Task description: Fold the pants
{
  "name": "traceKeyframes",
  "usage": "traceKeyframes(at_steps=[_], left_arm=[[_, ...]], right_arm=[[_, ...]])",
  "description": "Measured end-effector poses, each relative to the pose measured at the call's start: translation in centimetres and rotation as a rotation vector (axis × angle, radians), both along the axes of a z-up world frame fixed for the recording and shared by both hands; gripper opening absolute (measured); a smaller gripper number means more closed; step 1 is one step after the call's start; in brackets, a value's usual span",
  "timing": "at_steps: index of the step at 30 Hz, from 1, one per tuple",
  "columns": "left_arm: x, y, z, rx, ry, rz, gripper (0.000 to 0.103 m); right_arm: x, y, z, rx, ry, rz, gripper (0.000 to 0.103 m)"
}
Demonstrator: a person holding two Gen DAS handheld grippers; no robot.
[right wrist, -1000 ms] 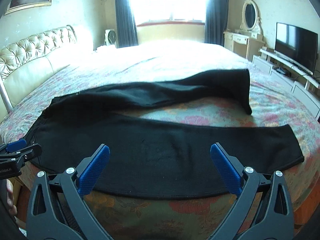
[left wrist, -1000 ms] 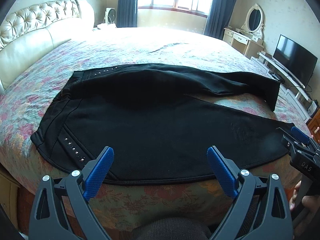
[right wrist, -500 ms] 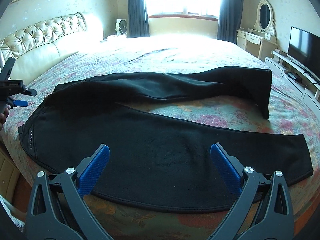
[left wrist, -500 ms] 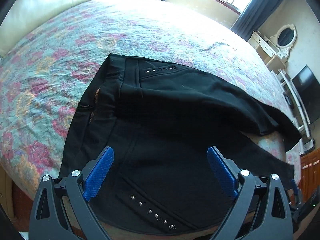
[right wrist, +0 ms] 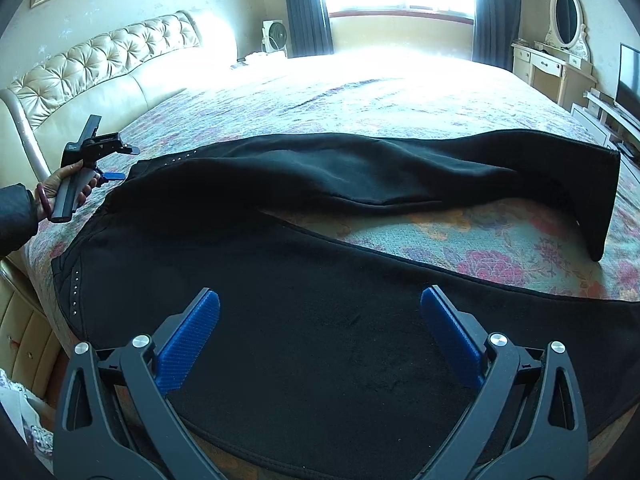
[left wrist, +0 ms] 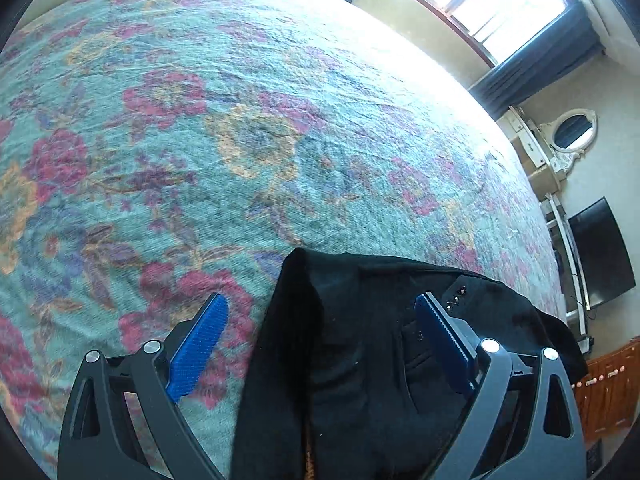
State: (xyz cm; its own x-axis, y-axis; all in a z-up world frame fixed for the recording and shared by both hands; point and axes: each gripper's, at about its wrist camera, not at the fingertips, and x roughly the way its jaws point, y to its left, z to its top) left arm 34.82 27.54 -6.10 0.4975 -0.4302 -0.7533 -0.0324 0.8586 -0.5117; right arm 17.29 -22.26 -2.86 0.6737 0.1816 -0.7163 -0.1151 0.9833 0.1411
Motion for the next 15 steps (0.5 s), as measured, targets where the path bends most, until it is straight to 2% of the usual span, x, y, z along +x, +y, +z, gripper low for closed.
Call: traceKeyframes(at_steps=[2,6,10,11,12,13,14,15], left_arm=[[0.9,-0.5,-0.4,-0.036,-0.009,-0.054,0.093],[2.0,-1.1,-0.8,-0.029,-0.025,-0.118,0.093],[2.2,0.0,-1.3,-0.142,-0.03,-0.092,0.093],[2.1,0.2,-1.4,-0.159,-0.028,-0.09,0.089],[2.1,0.3,-1.5,-0.152,-0.023,-0.093,0.081],[2.0,0.3,-1.5,-0.113,-0.01,-0.091,0.062],[1.9,0.4,-1.6,-0.06,0.002,-0.079,0.036],[1.8,0.6,-1.7,-0.014,0.014,-0.064,0.019]], right_arm=[[0.5,-0.1,-0.6,0.029,0.022,0.002,0.101],[1.1,0.2,-1.5,0.044,0.054,0.012,0.101],[1.7,0.5,-1.8,0.047,0.063,0.026,0.101],[1.9,0.5,-1.8,0.054,0.064,0.029,0.101],[2.0,0.4,-1.8,0.062,0.066,0.03,0.101],[2.1,0.3,-1.8,0.068,0.067,0.031,0.101],[2.3,0.2,-1.7,0.074,0.067,0.033,0.101],[2.5,0.2,-1.7,0.079,0.067,0.037,0.101]])
